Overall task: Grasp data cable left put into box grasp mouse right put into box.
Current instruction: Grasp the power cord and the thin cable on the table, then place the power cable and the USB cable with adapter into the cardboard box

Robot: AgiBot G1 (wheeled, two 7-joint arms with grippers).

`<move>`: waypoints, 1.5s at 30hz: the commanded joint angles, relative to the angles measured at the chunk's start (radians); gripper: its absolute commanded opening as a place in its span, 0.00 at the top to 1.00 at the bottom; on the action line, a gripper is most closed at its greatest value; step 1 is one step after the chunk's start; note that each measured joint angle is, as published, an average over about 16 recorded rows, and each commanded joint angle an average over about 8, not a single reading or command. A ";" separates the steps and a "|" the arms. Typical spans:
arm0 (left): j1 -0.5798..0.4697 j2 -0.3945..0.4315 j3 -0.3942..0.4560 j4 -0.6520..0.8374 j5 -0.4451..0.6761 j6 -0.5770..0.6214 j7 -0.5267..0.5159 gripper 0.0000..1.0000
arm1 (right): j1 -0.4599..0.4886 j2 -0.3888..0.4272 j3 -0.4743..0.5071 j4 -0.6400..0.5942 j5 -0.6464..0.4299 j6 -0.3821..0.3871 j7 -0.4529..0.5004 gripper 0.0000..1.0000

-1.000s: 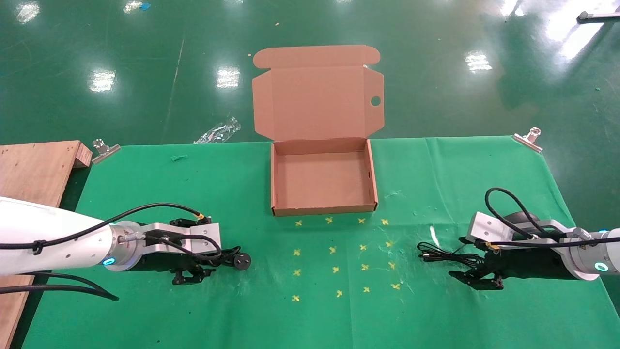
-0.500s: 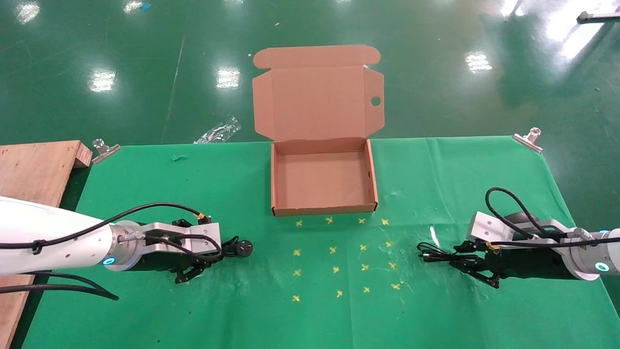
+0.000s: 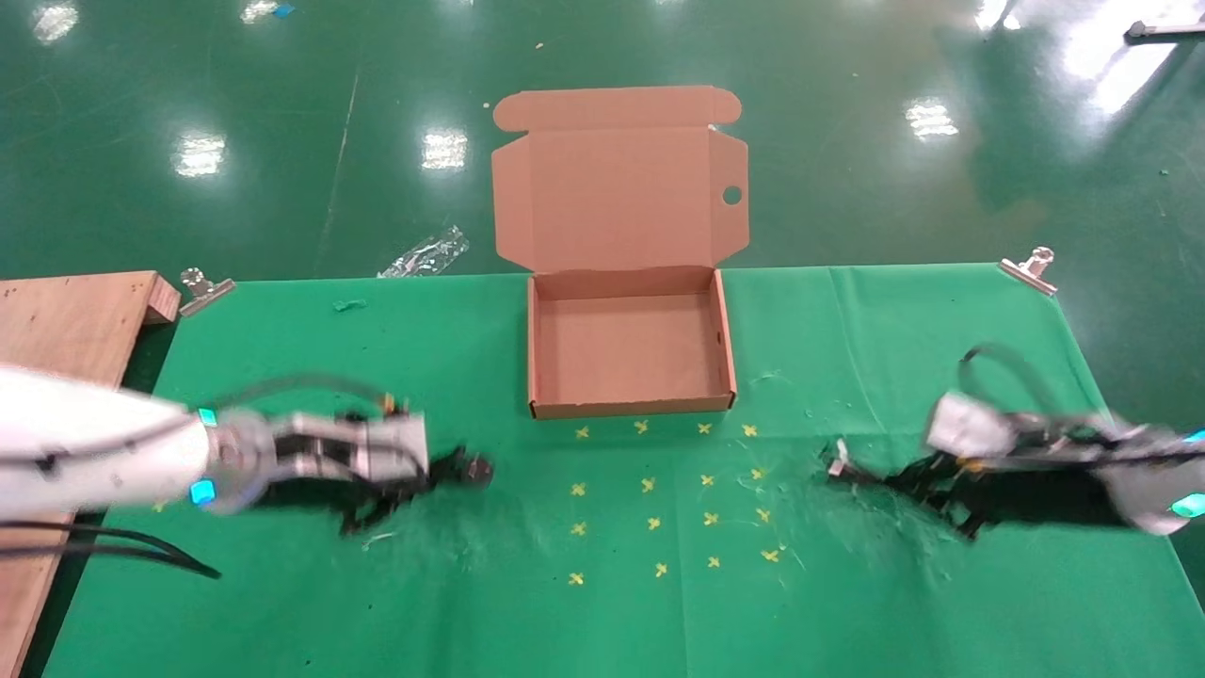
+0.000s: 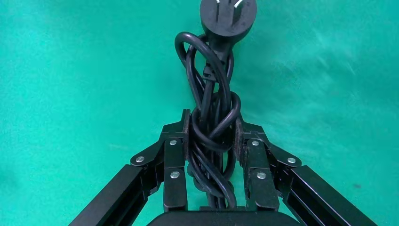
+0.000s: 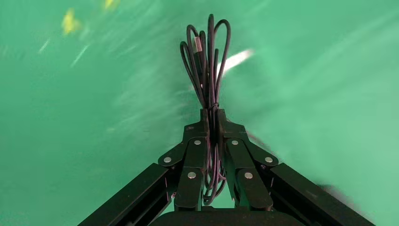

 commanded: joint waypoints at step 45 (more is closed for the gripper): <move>-0.342 0.342 0.516 0.464 0.104 -0.620 -0.265 0.00 | 0.162 0.067 0.081 0.493 0.099 -0.063 0.120 1.00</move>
